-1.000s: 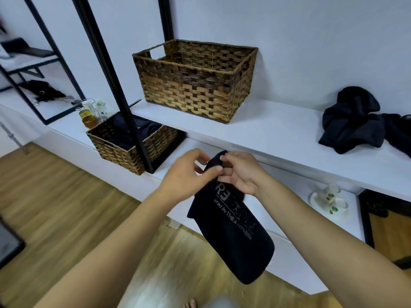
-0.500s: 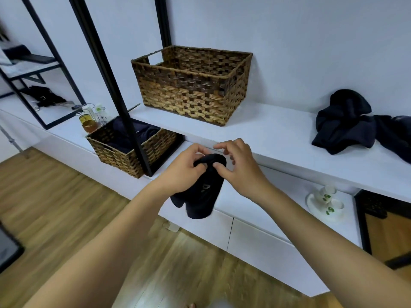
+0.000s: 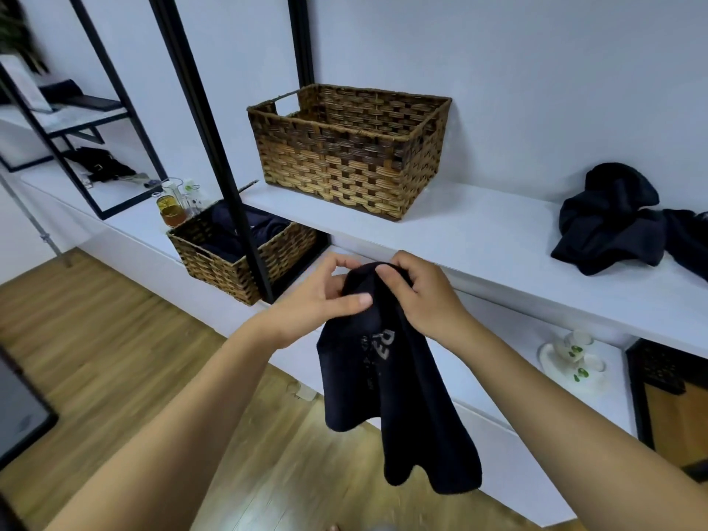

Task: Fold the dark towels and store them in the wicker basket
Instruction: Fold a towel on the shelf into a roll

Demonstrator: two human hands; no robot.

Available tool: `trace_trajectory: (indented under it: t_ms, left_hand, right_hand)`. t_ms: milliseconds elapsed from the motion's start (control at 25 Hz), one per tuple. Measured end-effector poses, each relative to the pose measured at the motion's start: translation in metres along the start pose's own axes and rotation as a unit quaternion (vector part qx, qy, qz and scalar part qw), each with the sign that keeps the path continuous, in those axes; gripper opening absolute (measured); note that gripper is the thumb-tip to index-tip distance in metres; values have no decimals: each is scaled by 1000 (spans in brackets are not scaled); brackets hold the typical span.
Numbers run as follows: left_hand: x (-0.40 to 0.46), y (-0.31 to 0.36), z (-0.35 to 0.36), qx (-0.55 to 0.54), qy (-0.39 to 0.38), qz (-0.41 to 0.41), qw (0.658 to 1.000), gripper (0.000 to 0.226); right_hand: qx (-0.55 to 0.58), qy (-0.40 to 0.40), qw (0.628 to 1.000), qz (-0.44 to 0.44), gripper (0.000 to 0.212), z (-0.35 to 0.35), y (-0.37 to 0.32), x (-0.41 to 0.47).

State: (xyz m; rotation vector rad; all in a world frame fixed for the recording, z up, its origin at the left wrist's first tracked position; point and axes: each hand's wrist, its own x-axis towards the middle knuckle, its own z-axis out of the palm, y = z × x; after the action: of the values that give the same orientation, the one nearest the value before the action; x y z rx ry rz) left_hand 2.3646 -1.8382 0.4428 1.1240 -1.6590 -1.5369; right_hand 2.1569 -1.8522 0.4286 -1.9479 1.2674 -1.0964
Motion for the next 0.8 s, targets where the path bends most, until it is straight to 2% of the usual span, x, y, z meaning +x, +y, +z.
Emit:
trace_trajectory:
  t_ms: [80,240,320,480,560,640,720,800]
  left_hand:
    - [-6,-16,3,54,-8,1,999,70]
    - [-3,-31,27,142,47,53,987,87]
    - [4,-30,44,154,109,111,976,79]
    - [17,-22,53,133,256,216,933,35]
    - [19,-15,54,94,296,212,927,25]
    - [22,-8,56,44,304,180,934,20]
    - [26,-5,58,29,314,173,933,18]
    - [28,-1,62,-12,316,179,932,17]
  right_hand:
    - [73,53,994,56,36,-1,1,2]
    - [206,107,963,135,54,-4,0,5]
    - [247,112,952,144,56,-2,-3,6]
    - [277,108,944,145,47,-5,-2,4]
    - [283,93,943,149,33,-9,0,0]
    - [287,67,942,161,17,-10,-2,-5]
    - [287,48,939,182,16,-8,-5,-10]
    - [320,55,921,218,20,-5,-7,-12]
